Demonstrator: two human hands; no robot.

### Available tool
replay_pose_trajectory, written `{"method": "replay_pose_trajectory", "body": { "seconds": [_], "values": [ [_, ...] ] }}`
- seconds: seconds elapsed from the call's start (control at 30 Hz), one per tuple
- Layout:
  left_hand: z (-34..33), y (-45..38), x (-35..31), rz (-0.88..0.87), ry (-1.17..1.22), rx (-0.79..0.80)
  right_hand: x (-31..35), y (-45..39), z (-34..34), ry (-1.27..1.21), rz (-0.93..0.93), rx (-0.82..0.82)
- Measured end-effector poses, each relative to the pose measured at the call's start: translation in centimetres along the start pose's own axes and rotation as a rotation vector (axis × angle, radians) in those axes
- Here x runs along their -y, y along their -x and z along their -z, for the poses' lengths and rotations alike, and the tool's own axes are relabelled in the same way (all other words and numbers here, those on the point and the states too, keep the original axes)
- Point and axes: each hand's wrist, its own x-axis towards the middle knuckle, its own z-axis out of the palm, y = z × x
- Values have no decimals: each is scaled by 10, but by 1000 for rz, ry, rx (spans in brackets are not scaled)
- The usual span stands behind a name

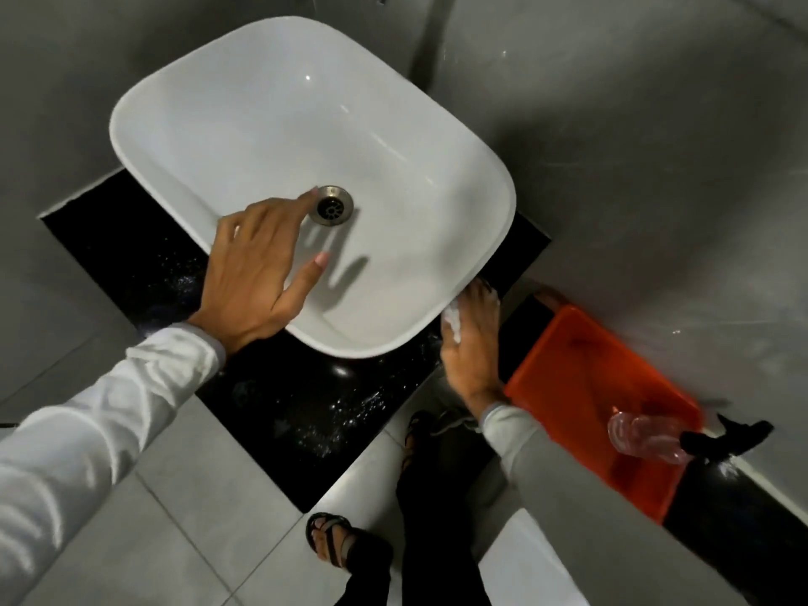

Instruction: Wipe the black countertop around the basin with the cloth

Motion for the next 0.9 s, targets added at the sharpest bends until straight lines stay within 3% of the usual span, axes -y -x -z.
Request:
{"method": "replay_pose_trajectory", "body": {
  "seconds": [0.17, 0.37, 0.53, 0.6, 0.77, 0.83, 0.9],
  "values": [
    [7, 5, -4, 20, -4, 17, 57, 90, -38, -121, -1, -6],
    [23, 64, -15, -36, 84, -16, 117, 178, -80, -66, 85, -38],
    [23, 128, -23, 166, 253, -202, 125, 171, -56, -226, 6, 144],
    [16, 152, -35, 240, 296, -234, 123, 166, -31, -324, 33, 127],
    [-29, 164, -88, 238, 313, -16, 106, 98, 47, -209, 405, -332],
    [-55, 153, -112, 225, 205, 112, 113, 55, 64, -121, 462, -304],
    [-78, 145, -127, 275, 90, 219, 123, 19, 64, 69, 519, -148]
  ]
}}
